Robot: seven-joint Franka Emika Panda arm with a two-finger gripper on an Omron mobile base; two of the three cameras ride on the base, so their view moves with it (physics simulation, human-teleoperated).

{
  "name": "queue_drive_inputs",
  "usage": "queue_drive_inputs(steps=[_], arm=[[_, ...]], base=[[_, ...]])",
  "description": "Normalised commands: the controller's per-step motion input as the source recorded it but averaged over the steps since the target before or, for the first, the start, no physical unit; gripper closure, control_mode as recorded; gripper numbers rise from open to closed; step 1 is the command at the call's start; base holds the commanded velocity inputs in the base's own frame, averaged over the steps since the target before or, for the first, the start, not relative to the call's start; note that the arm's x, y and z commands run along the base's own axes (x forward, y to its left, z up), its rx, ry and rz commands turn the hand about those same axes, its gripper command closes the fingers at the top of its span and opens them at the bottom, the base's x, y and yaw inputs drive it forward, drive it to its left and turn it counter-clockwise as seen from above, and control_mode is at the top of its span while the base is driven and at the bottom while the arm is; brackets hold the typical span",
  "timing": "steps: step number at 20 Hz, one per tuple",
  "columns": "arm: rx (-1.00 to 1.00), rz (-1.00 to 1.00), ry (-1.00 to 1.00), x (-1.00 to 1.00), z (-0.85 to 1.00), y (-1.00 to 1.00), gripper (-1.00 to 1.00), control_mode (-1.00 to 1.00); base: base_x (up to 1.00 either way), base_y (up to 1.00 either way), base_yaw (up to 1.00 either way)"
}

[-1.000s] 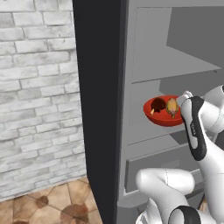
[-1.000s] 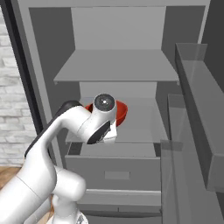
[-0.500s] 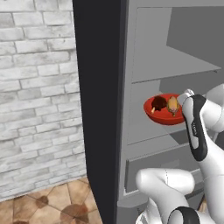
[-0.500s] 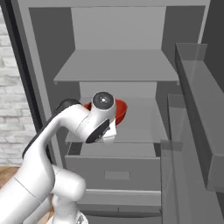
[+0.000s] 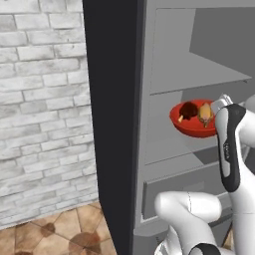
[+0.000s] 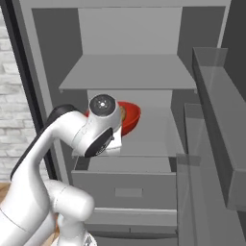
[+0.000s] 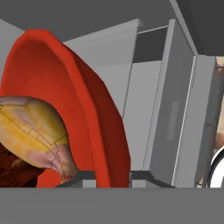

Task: Place the bowl with the corn and sweet potato on the second highest shelf of the fridge. Place the bowl with the chicken drumstick and steak on the top shelf of the fridge.

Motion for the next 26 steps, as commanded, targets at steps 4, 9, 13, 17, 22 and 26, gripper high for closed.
queue_drive_inputs(steps=[4,9,13,17,22,26], arm=[[0.0,-0.07,-0.08,-0.18,0.72,0.0,1.0,-1.0],[0.0,-0.02,-0.08,-0.15,0.77,0.0,1.0,-1.0],[0.03,0.0,-0.07,0.0,0.7,-0.03,1.0,-1.0],[0.12,0.0,-0.14,-0.23,0.44,-0.13,1.0,-1.0],[0.09,0.01,-0.15,-0.58,0.2,-0.1,1.0,-1.0],[0.09,0.0,-0.13,0.23,0.33,-0.11,1.0,-1.0]], base=[[0.0,0.0,0.0],[0.0,0.0,0.0],[0.0,0.0,0.0],[0.0,0.0,0.0],[0.0,0.0,0.0],[0.0,0.0,0.0]])
